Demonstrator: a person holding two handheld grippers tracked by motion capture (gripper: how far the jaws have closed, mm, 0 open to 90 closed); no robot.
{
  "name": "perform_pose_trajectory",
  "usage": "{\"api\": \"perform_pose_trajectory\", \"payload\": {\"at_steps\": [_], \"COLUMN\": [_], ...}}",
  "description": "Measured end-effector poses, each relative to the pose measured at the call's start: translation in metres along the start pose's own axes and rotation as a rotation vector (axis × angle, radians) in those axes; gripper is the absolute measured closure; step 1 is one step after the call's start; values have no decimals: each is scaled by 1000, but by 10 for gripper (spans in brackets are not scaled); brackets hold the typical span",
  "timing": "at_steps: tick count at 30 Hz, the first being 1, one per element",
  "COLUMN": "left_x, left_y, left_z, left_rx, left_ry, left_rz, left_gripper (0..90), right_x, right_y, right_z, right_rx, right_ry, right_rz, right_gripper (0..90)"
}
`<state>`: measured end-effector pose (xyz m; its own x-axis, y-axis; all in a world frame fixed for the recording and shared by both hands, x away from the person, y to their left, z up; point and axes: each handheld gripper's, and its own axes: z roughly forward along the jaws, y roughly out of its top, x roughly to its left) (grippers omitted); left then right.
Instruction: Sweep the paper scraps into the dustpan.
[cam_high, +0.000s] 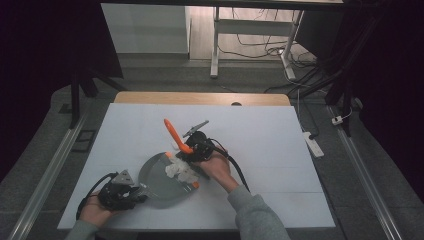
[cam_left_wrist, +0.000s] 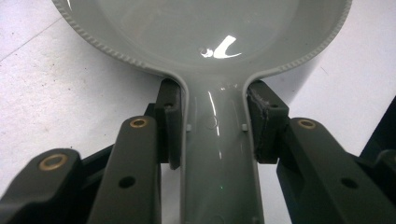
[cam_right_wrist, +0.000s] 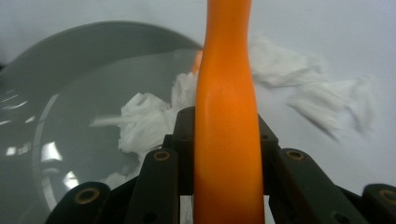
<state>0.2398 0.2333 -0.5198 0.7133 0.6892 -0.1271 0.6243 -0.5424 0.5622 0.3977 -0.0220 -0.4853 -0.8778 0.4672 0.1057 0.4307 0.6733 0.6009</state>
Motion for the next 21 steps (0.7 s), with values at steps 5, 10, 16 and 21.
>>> {"api": "perform_pose_trajectory", "payload": {"at_steps": [5,10,16,21], "left_x": [0,0,0,0], "left_y": [0,-1,0,0], "left_z": [0,0,0,0], "left_rx": [-2,-2,0,1], "left_ry": [-3,-4,-1,-2], "left_rz": [-1,-1,1,1], "left_gripper": [613,613,613,612], "right_x": [2,-21,-40,-50], "right_y": [4,4,-1,-1], "right_z": [-18,-36,-44,-41], "right_rx": [-73,-132,-146,-148], "right_ry": [10,-66,-126,-153], "right_rz": [-5,40,90,95], "right_gripper": [713,714,713,713]}}
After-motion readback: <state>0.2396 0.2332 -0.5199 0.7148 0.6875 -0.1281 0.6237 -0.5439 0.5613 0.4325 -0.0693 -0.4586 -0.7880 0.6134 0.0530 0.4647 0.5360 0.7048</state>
